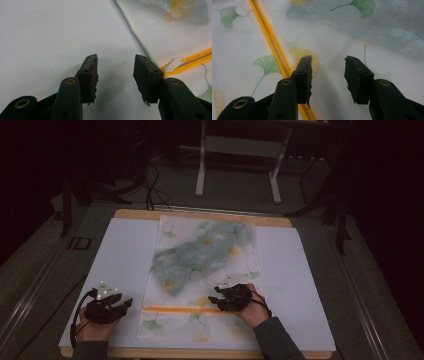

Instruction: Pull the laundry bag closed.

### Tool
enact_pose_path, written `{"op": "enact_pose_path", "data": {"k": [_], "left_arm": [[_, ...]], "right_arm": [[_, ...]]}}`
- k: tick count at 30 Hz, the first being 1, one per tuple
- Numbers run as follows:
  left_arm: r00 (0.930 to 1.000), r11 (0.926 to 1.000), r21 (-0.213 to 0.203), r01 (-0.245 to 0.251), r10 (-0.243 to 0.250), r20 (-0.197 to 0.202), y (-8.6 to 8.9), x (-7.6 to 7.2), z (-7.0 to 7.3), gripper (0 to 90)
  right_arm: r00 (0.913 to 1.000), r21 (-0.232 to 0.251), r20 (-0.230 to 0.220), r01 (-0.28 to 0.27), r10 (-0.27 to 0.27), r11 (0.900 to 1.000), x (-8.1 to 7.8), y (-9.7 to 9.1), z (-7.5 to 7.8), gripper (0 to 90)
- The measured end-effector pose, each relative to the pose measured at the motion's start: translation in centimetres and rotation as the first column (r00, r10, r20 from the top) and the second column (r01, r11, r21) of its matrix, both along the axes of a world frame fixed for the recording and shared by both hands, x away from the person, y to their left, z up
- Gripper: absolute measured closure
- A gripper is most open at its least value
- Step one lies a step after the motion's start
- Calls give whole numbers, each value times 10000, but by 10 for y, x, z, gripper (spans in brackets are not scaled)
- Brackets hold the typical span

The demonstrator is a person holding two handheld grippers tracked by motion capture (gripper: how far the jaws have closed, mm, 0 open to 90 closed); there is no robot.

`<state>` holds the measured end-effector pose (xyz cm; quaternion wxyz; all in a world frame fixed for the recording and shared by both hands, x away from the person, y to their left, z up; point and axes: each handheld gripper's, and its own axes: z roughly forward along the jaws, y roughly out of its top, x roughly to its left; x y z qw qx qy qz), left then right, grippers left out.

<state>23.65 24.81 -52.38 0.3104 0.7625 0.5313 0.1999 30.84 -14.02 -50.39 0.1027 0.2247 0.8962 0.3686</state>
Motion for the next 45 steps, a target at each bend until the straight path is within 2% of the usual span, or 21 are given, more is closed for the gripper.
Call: {"op": "enact_pose_path", "data": {"k": [13, 26, 45], "left_arm": [[10000, 10000, -9, 83, -83, 37, -1, 0, 0, 545], [9998, 9997, -103, 218, -217, 28, -1, -1, 3, 547], [9997, 9994, -228, 247, -246, 36, 1, -2, 4, 545]], "right_arm": [[9980, 34, -70, -634, 634, 9980, 1, 23, -2, 590], [9918, -63, -126, -1270, 1270, 9919, 1, 42, -2, 612], [9760, -224, -254, -2167, 2161, 9760, 2, 85, -4, 614]]}}
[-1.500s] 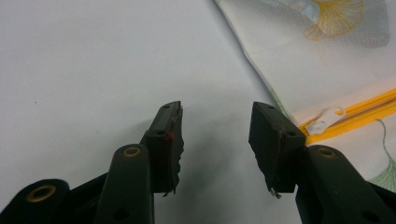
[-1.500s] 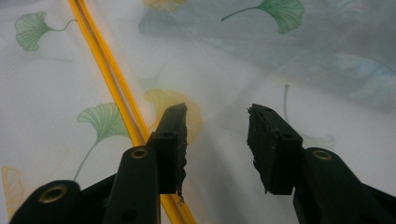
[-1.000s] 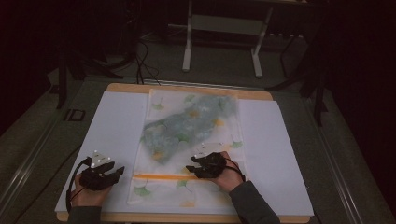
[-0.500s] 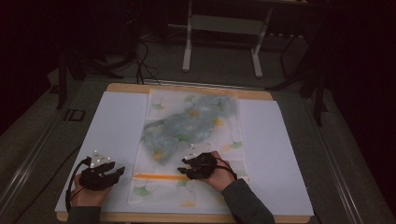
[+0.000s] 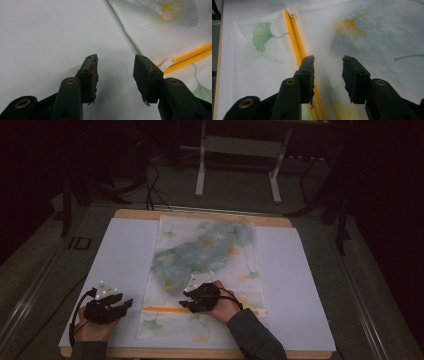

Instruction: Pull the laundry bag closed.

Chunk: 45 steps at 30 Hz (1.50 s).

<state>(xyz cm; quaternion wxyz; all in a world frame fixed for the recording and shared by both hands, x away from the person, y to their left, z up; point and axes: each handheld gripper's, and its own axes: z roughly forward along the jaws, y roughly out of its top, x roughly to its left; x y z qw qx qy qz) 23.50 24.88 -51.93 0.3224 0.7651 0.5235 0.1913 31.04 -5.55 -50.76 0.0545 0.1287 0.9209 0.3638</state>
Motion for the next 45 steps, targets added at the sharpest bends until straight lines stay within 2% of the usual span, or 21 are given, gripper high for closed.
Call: {"op": "enact_pose_path", "data": {"k": [18, 23, 30, 35, 45], "left_arm": [[9997, 9997, -63, 257, -257, -59, 1, -1, 1, 563], [9996, 9996, -33, 268, -268, -97, 2, -1, 1, 563], [9994, 9995, 9, 308, -308, -130, 1, -1, 1, 563], [9994, 9995, 5, 320, -320, -136, 1, -1, 1, 562], [9995, 9995, -7, 303, -303, -123, 2, -1, 1, 560]], "right_arm": [[9987, -31, -151, -493, 492, 9988, 4, 28, 3, 650], [9980, -182, -248, -582, 578, 9981, 3, 38, 0, 654], [9962, -153, -435, -763, 756, 9970, 3, 49, -5, 673], [9939, -176, -745, -830, 815, 9964, 3, 60, -8, 682], [9909, -152, -729, -1147, 1133, 9933, 0, 80, -10, 675]]}}
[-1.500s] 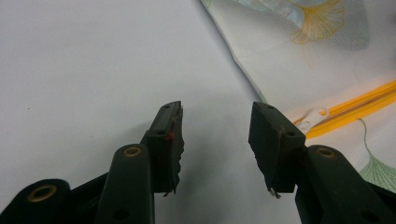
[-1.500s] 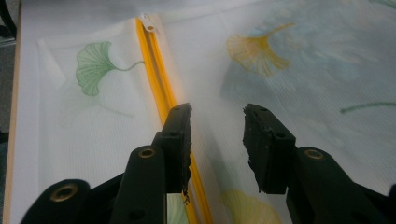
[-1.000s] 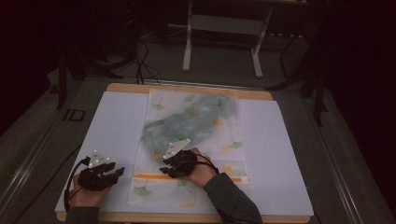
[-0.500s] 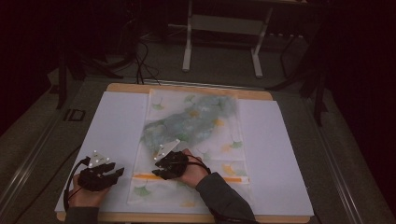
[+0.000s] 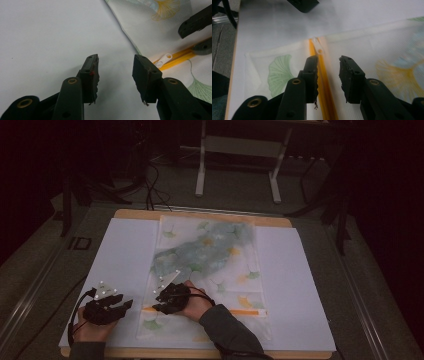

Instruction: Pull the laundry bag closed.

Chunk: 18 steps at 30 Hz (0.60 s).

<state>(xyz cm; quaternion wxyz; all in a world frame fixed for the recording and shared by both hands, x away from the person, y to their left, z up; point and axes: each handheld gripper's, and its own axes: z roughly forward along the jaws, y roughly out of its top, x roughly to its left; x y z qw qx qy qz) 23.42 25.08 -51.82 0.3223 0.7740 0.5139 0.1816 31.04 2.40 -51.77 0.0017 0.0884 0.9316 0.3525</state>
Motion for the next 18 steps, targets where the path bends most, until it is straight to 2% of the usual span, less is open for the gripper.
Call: {"op": "enact_pose_path", "data": {"k": [2, 14, 18], "left_arm": [[10000, 10000, 4, 3, -3, -5, 0, 0, 0, 560], [10000, 10000, 43, 15, -15, 17, 1, 0, 1, 555], [10000, 10000, 38, 11, -11, 36, 2, -1, 1, 552]], "right_arm": [[9999, -64, 74, -78, 78, 9999, -1, 5, 0, 680], [9994, -334, -169, -315, 309, 9989, -2, 30, -8, 704], [9987, -441, -305, -420, 407, 9981, -2, 34, -12, 770]]}}
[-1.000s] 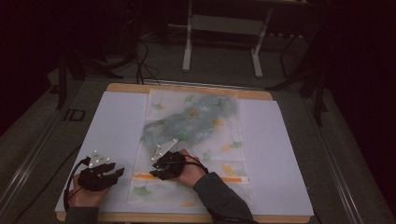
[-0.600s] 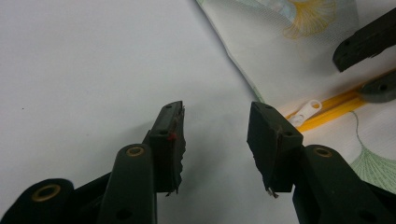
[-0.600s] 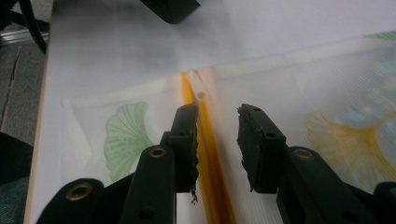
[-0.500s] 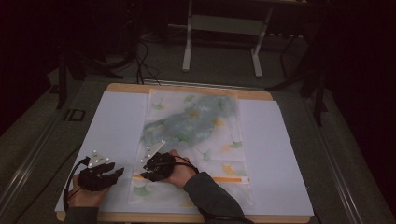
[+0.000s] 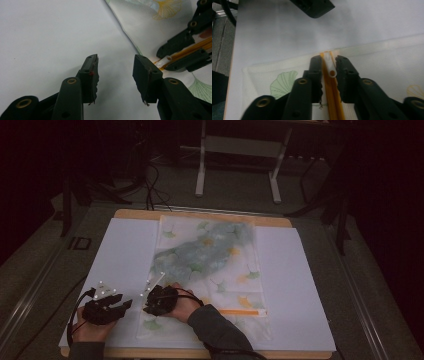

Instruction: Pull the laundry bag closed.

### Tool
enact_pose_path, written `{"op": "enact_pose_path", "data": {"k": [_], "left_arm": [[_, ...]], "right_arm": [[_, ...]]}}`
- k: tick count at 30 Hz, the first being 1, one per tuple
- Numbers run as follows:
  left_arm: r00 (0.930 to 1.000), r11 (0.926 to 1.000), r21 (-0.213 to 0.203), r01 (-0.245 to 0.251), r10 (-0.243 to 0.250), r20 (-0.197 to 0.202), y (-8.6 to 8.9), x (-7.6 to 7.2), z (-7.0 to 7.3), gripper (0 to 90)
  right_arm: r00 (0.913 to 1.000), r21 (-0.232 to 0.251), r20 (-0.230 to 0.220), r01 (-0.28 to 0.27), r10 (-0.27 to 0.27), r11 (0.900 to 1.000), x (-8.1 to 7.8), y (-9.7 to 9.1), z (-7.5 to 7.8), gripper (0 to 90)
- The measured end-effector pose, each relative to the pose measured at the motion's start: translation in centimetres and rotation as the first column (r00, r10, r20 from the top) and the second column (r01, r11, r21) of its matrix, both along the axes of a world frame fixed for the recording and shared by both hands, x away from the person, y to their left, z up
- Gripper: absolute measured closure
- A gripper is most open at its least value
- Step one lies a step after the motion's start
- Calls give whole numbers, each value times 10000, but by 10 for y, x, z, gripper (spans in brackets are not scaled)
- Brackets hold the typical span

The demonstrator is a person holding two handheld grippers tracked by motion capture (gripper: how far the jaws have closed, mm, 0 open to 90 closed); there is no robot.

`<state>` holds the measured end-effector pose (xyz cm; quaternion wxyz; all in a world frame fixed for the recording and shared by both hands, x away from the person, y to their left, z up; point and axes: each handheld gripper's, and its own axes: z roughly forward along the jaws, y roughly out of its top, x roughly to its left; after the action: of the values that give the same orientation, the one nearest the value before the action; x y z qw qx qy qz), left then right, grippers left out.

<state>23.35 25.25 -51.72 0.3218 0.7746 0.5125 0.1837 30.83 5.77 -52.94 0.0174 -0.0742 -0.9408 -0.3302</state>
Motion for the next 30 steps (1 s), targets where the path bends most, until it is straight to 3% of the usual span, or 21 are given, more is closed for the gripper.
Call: {"op": "enact_pose_path", "data": {"k": [13, 23, 30], "left_arm": [[9997, 9998, -109, 185, -187, -134, -1, 1, -1, 548], [9980, 9984, -239, 514, -522, -356, -3, -1, 2, 554], [9933, 9958, -298, 871, -891, -739, -10, -4, 2, 567]], "right_arm": [[10000, -237, -30, -39, 38, 9997, 2, 5, 1, 822], [9997, -315, 238, -36, 44, 9995, -2, 1, 5, 833], [9987, -329, 502, -27, 43, 9995, -5, -4, 9, 835]]}}
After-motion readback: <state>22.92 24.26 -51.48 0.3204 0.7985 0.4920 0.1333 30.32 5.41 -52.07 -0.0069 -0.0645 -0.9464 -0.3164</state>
